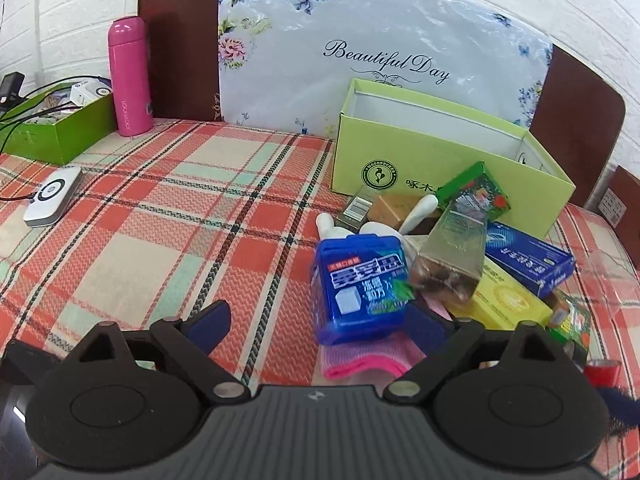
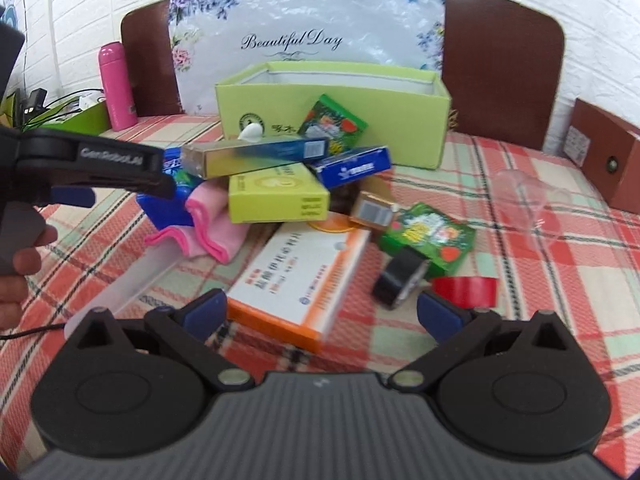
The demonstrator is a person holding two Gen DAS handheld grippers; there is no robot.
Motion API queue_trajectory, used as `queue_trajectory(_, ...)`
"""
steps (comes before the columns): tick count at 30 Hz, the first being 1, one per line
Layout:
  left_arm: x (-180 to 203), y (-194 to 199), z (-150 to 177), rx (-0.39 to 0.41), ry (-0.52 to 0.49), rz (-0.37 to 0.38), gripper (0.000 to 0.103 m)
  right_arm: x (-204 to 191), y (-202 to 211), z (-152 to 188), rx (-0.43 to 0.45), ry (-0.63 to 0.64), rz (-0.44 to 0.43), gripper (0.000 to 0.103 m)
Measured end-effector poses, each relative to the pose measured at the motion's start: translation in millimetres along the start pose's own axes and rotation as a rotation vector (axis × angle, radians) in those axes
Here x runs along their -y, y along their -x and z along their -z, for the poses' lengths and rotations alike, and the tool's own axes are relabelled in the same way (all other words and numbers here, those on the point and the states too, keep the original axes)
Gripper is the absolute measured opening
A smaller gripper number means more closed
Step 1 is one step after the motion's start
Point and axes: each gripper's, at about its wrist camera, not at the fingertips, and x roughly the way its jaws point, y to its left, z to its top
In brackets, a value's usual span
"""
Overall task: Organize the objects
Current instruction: 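Move left tool to blue container while right tool reaches white-orange medicine box, then close left tool on blue container while right tool grasps white-orange medicine box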
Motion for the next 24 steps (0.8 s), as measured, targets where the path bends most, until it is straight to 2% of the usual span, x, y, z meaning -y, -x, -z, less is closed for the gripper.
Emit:
queue_trajectory(7, 14, -12, -4, -0.021, -0.036, 0.034, 0.095, -16, -32, -2, -0.043, 0.003, 0.006, 0.103)
queue_trajectory(8, 15, -15, -4, -0.025, -0.04, 0.041, 0.093, -15, -34, -1, -0.047, -0.001, 0.009, 0.099)
queue_trajectory(9, 16, -17, -4, -0.028, -0.043, 0.045, 0.089, -14, -34, 0, -0.043, -0.009, 0.004, 0.083)
queue_trajectory(10, 15, -20, -4, -0.031, -0.044, 0.048, 0.085, -11, -33, 1, -0.043, -0.02, -0.012, 0.075)
queue_trajectory(12, 10, -24, -5, -0.048, -0.027, 0.074, 0.063, -4, -30, 3, -0.049, -0.042, -0.027, 0.073)
queue_trajectory(16, -2, -11, 0, -0.045, 0.025, 0.13, 0.062, 11, -12, 8, -0.022, -0.026, -0.048, 0.069)
queue_trajectory(19, -4, 14, 13, -0.046, -0.037, 0.165, 0.062, 23, 0, 14, -0.058, 0.036, -0.112, 0.069)
queue_trajectory(22, -6, 34, 33, -0.086, -0.09, 0.206, 0.061, 32, 10, 23, -0.094, 0.085, -0.142, 0.069)
queue_trajectory(24, -5, 39, 44, -0.09, -0.116, 0.176, 0.064, 36, 13, 26, -0.099, 0.074, -0.133, 0.07)
